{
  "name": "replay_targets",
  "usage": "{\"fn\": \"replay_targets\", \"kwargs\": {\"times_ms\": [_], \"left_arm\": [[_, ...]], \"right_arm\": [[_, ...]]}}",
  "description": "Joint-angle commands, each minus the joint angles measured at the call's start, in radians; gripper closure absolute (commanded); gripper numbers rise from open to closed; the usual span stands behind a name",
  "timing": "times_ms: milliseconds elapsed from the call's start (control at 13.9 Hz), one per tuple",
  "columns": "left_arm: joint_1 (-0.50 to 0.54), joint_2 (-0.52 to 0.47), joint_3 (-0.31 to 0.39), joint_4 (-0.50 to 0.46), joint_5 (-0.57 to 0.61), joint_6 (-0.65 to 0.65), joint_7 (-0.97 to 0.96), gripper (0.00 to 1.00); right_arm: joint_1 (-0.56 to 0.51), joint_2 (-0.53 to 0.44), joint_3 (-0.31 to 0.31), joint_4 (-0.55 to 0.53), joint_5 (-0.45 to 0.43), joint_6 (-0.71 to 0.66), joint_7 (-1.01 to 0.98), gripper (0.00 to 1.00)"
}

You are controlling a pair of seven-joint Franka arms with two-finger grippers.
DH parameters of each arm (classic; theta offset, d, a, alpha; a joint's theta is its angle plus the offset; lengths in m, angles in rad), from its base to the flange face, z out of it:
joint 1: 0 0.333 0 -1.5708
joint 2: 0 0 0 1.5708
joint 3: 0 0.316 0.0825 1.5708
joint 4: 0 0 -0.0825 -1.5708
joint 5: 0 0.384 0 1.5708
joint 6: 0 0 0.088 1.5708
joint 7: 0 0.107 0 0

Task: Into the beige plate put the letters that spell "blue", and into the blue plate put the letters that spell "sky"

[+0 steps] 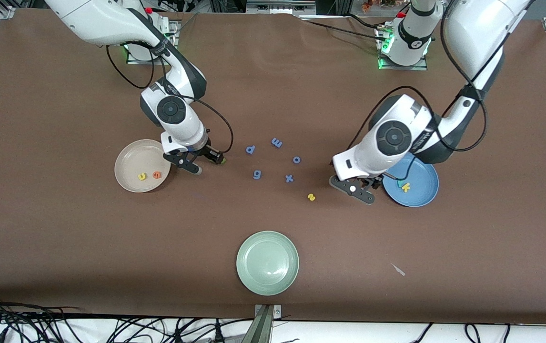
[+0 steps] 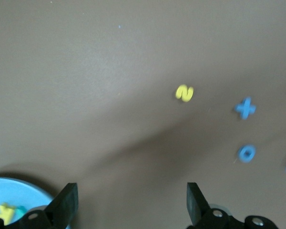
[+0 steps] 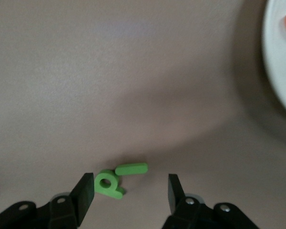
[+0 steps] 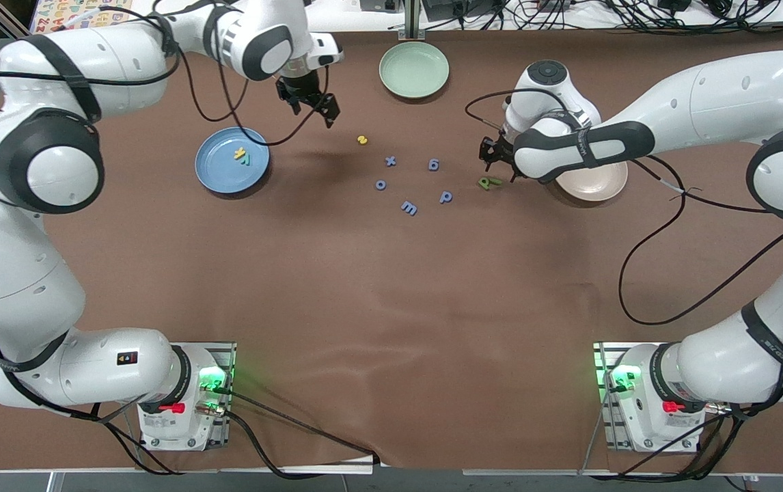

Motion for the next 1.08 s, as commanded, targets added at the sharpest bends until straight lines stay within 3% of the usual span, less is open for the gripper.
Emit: {"fn": "replay_targets", "kwargs": {"times_ms": [0,287,430,789,1004], "left_arm": [[-0.089,0.069,0.047,0.116,-0.013,-0.029,-0.217,0.00],[-0.152,0.140,0.061,0.182,-0.017,-0.039,-0.563,0.00],[-0.126,0.137,0.075,0.175,-0.017,-0.060,-0.559,0.00],[-0.089,0.131,0.074,0.182,-0.013,-0.145,-0.482,0.00],[-0.144,0.154,0.075,0.182,-0.019,-0.140,-0.715,0.00]], "right_arm": [[-0.003,-0.001,0.004,-0.056,-0.067,0.091,0.053,0.25],[-0.005,0.000,-0.013,-0.056,-0.153,0.093,0.055,0.25],[-0.005,0.000,-0.034,-0.056,-0.216,0.095,0.054,0.25],[-0.005,0.042,-0.053,-0.053,-0.258,0.150,0.067,0.25],[-0.003,0.054,-0.053,-0.051,-0.256,0.155,0.070,0.25]]}}
